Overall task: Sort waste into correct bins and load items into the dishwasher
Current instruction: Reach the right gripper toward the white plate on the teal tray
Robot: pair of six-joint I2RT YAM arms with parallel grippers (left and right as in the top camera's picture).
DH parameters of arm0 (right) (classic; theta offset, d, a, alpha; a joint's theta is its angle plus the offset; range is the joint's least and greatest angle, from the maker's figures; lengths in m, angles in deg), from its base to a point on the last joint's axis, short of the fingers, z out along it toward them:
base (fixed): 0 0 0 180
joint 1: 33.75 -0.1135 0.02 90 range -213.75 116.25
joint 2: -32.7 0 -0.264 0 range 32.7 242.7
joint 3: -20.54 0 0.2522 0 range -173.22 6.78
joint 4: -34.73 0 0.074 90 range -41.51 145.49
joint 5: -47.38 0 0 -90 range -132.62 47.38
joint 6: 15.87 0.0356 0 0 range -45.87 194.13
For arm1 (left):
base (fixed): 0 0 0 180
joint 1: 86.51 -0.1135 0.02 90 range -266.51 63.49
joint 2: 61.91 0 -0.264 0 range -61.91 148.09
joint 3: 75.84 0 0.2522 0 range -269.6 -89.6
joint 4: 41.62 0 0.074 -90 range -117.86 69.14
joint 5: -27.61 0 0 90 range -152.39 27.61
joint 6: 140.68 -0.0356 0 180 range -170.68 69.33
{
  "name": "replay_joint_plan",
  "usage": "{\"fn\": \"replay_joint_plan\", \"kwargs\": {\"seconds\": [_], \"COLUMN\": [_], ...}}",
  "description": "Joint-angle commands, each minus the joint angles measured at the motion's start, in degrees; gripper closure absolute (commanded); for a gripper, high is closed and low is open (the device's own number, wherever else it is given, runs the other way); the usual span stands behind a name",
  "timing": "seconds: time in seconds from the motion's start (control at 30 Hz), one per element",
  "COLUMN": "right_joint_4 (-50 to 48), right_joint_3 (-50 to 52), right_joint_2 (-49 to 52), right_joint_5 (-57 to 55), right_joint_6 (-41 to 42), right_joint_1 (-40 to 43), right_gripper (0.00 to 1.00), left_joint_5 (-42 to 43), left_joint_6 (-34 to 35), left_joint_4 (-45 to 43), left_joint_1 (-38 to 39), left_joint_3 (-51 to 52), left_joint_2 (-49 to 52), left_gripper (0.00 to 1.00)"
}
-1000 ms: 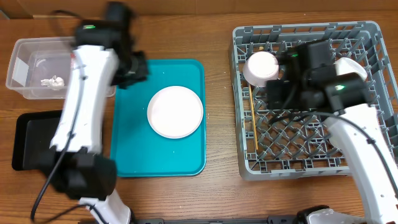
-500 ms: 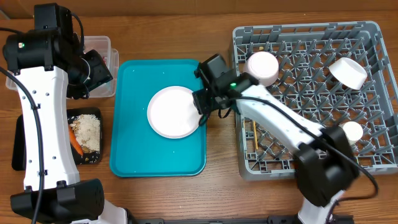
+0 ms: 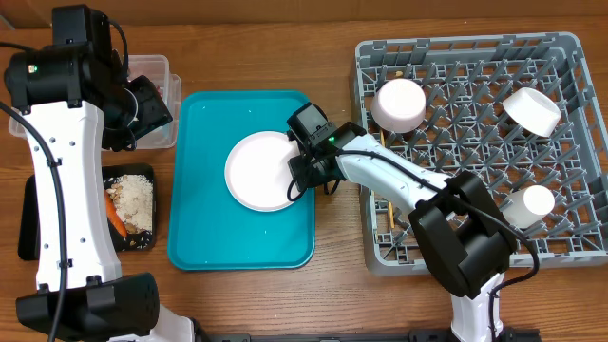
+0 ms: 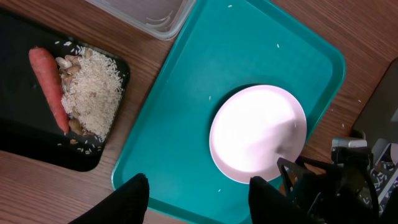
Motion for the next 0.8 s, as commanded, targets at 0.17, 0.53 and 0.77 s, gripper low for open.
{"fn": "replay_joint_plan", "kwargs": {"seconds": [0.17,0.53,0.77], "right_joint_4": [-0.2,1.2,2.6], "right_joint_3": [0.0,-0.1,-1.7], "right_joint_2": [0.6,0.6,0.6], "right_joint_5": [0.8,1.2,1.5], "right_joint_6": [1.5,4.1,4.1], "right_joint_1": [-0.4,-0.4,-0.4], "right_gripper": [0.56,0.59,0.6], "left_joint_5": [0.2,0.0,0.0], "left_joint_6": [-0.7,-0.7,-0.7], "left_joint_4": [-0.1,-0.1,-0.5], "left_joint_1": [0.4,0.4,0.4], "left_joint_3": [-0.7,-0.7,-0.7], "left_joint_2": [0.2,0.2,0.2], "left_gripper": [0.46,0.46,0.46]}}
